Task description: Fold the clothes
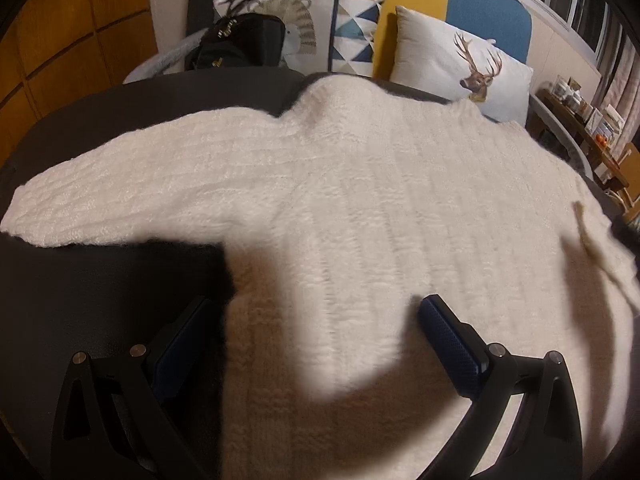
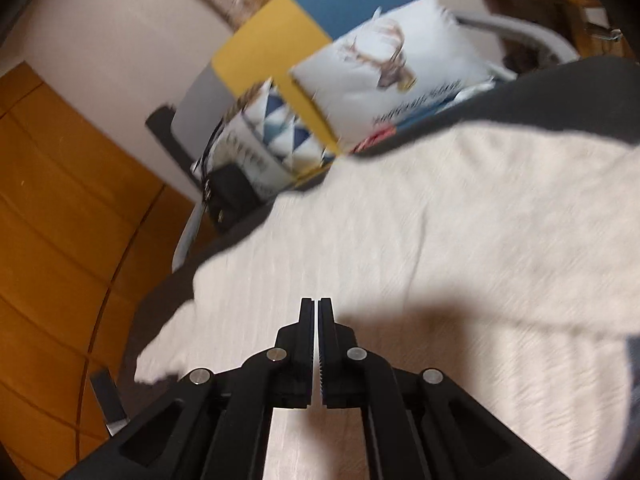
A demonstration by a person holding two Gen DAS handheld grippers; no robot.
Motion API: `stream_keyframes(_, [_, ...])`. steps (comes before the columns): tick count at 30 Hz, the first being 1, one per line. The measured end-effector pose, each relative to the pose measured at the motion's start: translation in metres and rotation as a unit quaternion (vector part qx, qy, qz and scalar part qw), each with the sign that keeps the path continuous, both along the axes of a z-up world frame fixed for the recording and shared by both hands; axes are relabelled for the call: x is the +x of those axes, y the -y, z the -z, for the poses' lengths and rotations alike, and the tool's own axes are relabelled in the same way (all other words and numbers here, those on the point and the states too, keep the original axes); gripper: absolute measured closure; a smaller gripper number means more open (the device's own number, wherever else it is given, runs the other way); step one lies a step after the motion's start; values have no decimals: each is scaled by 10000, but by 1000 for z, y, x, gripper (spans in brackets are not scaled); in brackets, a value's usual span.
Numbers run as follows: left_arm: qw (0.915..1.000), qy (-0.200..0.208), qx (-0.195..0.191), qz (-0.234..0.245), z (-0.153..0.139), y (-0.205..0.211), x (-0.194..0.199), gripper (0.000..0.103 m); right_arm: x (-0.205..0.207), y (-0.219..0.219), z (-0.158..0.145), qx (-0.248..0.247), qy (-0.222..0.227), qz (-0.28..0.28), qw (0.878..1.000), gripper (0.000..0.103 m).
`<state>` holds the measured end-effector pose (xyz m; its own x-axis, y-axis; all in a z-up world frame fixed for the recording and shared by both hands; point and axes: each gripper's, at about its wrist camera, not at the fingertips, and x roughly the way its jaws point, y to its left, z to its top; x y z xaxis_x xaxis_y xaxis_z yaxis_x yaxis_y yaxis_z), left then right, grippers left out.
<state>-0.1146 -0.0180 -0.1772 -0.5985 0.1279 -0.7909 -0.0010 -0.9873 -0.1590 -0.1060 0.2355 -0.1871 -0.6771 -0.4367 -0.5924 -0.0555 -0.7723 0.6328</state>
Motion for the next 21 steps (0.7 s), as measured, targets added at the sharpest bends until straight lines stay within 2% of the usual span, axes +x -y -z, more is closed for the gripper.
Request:
stream_keyframes(3, [9997,-5,233,95,-12,-13,-3,0,21,9,10,172,-32,-92,9998,96])
stream_keyframes(6, [9986,6,463,242,-24,-30,-7,0,46,3,14,823,35,94,9966,95])
stream_keyframes(8, [9948,98,734,699,-29,-60,-20,0,67,-8,13,1245,-23,354,9916,93])
stream_keyframes(9, [9928,156,809,864,-30,-74,-27,0,72,-13,14,1320,-70,464,9901,88])
stream_keyframes(11, [9892,290,815,1184,-28,-114,-41,0,86,-33,18,1458,-162,782,9861,84])
stream_keyframes(14, [9809,642,899,1598,-17,-166,-58,0,100,-64,45,710,66,1150,9908,84])
stream_keyframes(16, [9744,810,1154,1752,-9,-189,-65,0,111,-82,55,10,-91,1236,9923,84])
stream_keyframes(19, [9662,1054,1354,1922,2,-216,-71,18,110,-85,59,-91,-129,1231,9923,84])
stream_keyframes(21, [9687,1083,1188,1890,7,-223,-70,21,109,-83,59,-71,-148,1216,9924,84])
